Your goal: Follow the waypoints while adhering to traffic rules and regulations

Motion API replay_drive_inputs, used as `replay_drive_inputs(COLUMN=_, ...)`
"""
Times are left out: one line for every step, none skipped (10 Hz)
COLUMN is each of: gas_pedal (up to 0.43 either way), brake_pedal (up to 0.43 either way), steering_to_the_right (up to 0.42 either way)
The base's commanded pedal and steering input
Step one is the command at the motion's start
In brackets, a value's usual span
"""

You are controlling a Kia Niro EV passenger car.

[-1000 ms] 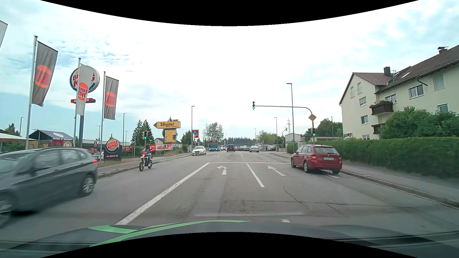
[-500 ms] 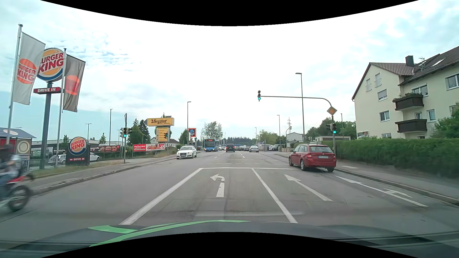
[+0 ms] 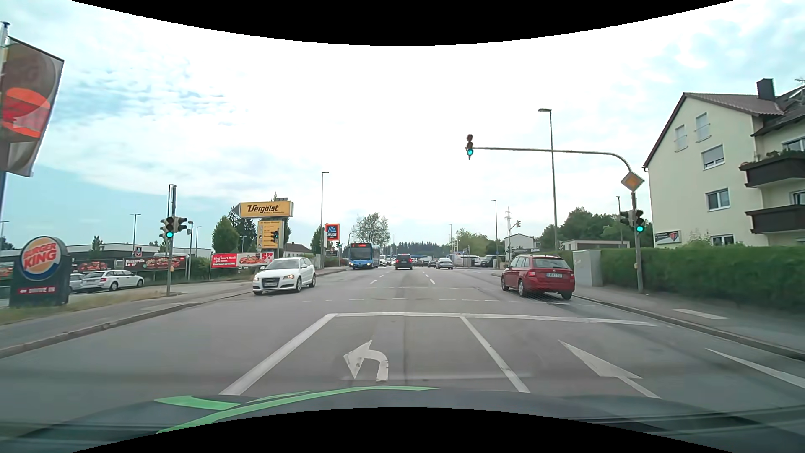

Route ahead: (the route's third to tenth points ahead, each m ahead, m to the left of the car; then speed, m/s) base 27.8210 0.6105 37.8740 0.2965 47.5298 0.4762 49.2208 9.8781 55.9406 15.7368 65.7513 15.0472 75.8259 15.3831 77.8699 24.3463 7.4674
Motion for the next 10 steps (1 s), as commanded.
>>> replay_drive_inputs(gas_pedal=0.000, brake_pedal=0.000, steering_to_the_right=0.007)
replay_drive_inputs(gas_pedal=0.000, brake_pedal=0.000, steering_to_the_right=0.007)
replay_drive_inputs(gas_pedal=0.028, brake_pedal=0.000, steering_to_the_right=0.007)
replay_drive_inputs(gas_pedal=0.039, brake_pedal=0.000, steering_to_the_right=0.007)
replay_drive_inputs(gas_pedal=0.039, brake_pedal=0.000, steering_to_the_right=0.006)
replay_drive_inputs(gas_pedal=0.059, brake_pedal=0.000, steering_to_the_right=0.006)
replay_drive_inputs(gas_pedal=0.059, brake_pedal=0.000, steering_to_the_right=0.006)
replay_drive_inputs(gas_pedal=0.067, brake_pedal=0.000, steering_to_the_right=0.006)
replay_drive_inputs(gas_pedal=0.067, brake_pedal=0.000, steering_to_the_right=0.005)
replay_drive_inputs(gas_pedal=0.067, brake_pedal=0.000, steering_to_the_right=0.005)
